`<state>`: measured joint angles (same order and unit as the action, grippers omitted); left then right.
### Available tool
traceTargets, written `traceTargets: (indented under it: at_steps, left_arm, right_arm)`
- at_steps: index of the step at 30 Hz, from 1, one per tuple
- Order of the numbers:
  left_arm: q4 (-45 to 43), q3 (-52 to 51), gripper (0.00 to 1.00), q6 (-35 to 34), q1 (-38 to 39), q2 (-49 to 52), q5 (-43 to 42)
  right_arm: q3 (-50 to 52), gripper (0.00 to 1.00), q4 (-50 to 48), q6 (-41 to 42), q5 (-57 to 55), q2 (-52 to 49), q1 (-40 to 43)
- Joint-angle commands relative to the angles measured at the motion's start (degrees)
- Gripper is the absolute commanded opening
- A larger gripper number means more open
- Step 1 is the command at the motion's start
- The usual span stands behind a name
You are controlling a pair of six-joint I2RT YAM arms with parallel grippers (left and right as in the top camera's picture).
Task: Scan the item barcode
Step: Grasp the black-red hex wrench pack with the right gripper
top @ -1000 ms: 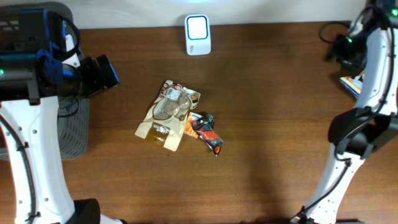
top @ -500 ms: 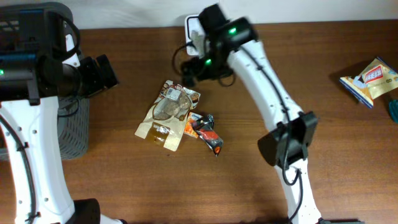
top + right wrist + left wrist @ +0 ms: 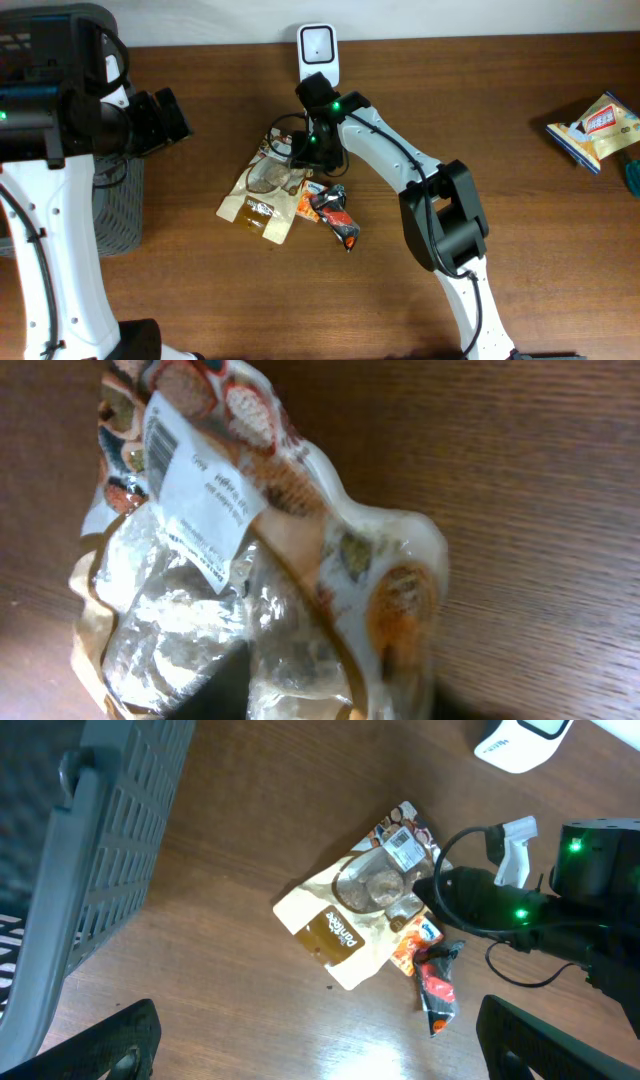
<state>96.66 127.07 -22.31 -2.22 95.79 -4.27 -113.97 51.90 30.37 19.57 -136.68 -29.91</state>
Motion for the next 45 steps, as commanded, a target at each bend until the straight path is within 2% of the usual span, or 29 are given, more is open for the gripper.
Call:
traceTargets:
  at_steps: [1, 7, 8, 11, 13, 14, 15, 16, 19, 21, 24, 27, 33, 39, 43, 45]
  left_arm:
    - [0.0, 0.1, 0.99, -0.6, 0.2, -0.2, 0.2]
    - [0.0, 0.1, 0.99, -0.6, 0.2, -0.2, 0.2]
    - [0.0, 0.1, 0.99, -0.6, 0.2, -0.2, 0.2]
    - [0.0, 0.1, 0.99, -0.6, 0.2, -0.2, 0.2]
    - [0.0, 0.1, 0.99, -0.6, 0.2, -0.2, 0.2]
    - [0.0, 0.1, 0.99, -0.6, 0.2, -0.2, 0.2]
    - [0.0, 0.1, 0.99, -0.6, 0.2, -0.2, 0.2]
    - [0.0, 0.1, 0.99, -0.6, 0.2, -0.2, 0.2]
    - [0.0, 0.1, 0.99, -0.6, 0.2, -0.2, 0.2]
    - [0.0, 0.1, 0.99, -0.6, 0.2, -0.2, 0.2]
    - [0.0, 0.1, 0.99, -0.6, 0.2, -0.2, 0.2]
    - [0.0, 0.1, 0.99, -0.6, 0.2, -0.2, 0.2]
    - [0.0, 0.1, 0.99, -0.6, 0.2, -0.2, 0.2]
    - [0.0, 0.1, 0.99, -0.6, 0.2, -0.2, 0.2]
    - [0.0, 0.1, 0.99, -0.6, 0.2, -0.2, 0.2]
    - [0.0, 0.1, 0.99, -0.6, 0.2, -0.2, 0.2]
  right_arm:
    - [-0.3, 0.04, 0.6, -0.1, -1.2, 0.7, 0.7]
    - [-7.7, 0.04, 18.3, -1.4, -16.5, 3.8, 8.5]
    - [-8.4, 0.04, 19.7, -3.2, -15.0, 4.6, 9.9]
    - [-8.6, 0.06, 16.5, -16.2, 2.4, 5.4, 10.3]
    - [-8.6, 0.08, 13.4, -18.0, 8.9, 5.1, 8.7]
    - [-8.6, 0.15, 11.9, -17.9, 8.9, 5.1, 7.5]
    - [-8.6, 0.28, 11.1, -18.0, 8.2, 5.1, 6.0]
    - [-8.6, 0.49, 11.9, -18.0, 5.4, 5.1, 4.5]
    - [-8.6, 0.64, 22.3, -18.2, 0.0, 5.1, 3.2]
    - [-8.6, 0.67, 30.9, -22.2, -0.4, 5.1, 3.3]
    - [-7.5, 0.67, 38.2, -24.6, -7.6, 5.1, 2.1]
    - [-4.5, 0.66, 38.1, -24.6, -11.3, 5.1, 0.1]
    - [2.1, 0.64, 33.8, -24.4, -15.6, 5.1, -4.9]
    - [9.6, 0.63, 25.9, -24.4, -18.8, 5.1, -6.1]
    - [10.2, 0.42, 23.6, -22.5, -18.8, 5.1, -6.1]
    - [10.1, 0.36, 23.5, -22.4, -18.8, 5.1, -6.0]
